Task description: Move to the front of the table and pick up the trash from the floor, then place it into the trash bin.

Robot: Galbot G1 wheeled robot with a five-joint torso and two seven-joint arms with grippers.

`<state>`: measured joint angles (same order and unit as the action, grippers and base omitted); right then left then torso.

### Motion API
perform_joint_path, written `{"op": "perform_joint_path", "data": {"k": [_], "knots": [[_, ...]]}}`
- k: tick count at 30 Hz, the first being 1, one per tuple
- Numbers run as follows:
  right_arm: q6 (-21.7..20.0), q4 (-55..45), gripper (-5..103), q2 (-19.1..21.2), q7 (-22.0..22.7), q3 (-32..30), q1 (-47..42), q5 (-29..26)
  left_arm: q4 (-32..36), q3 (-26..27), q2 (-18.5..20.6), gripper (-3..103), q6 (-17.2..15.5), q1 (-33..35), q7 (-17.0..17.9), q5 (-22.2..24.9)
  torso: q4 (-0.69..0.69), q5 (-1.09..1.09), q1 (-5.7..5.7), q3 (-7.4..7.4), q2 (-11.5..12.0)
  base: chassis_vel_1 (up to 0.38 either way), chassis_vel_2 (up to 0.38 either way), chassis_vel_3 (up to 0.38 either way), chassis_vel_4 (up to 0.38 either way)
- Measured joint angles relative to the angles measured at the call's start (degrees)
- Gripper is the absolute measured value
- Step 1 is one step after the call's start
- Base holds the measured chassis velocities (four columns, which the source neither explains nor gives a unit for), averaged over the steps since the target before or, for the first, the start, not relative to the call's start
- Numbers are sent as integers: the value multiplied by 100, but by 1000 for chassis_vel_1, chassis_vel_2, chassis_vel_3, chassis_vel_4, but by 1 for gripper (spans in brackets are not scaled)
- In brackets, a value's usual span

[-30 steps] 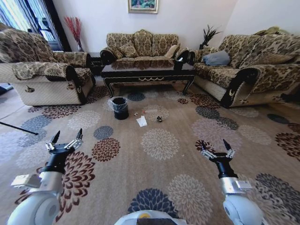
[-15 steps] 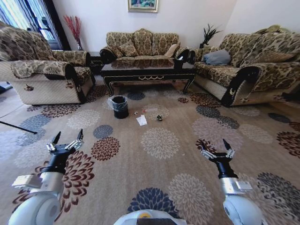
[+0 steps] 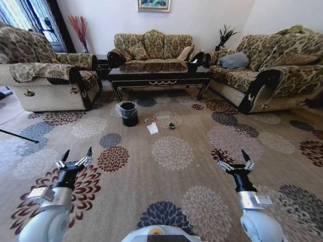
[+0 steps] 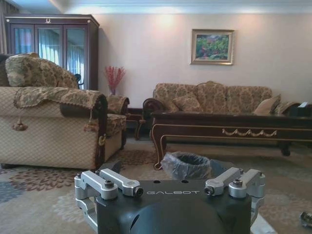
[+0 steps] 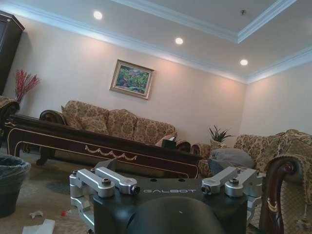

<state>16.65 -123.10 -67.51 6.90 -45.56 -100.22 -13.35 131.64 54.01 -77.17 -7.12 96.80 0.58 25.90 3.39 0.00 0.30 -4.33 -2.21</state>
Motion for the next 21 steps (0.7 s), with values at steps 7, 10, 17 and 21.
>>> {"op": "perform_joint_path", "data": {"k": [7,10,17,21], "knots": [[-36,-34,100,0,-64,2,-29,26,-133,26,23,100,33,-26,59,-28,0,0,0,-1,-2,0,0,0,0],[-35,-48,100,-2,-112,10,-41,22,-137,41,25,100,53,-20,44,-21,0,0,0,-3,-5,0,0,0,0],[-26,4,100,52,-186,75,14,-21,-108,73,-2,100,121,41,-56,-18,0,0,4,-16,-23,-8,7,6,-5],[-16,63,100,64,-186,119,52,-23,-104,92,-4,100,149,63,-72,-24,0,0,5,-20,-29,-87,63,92,-62]]}}
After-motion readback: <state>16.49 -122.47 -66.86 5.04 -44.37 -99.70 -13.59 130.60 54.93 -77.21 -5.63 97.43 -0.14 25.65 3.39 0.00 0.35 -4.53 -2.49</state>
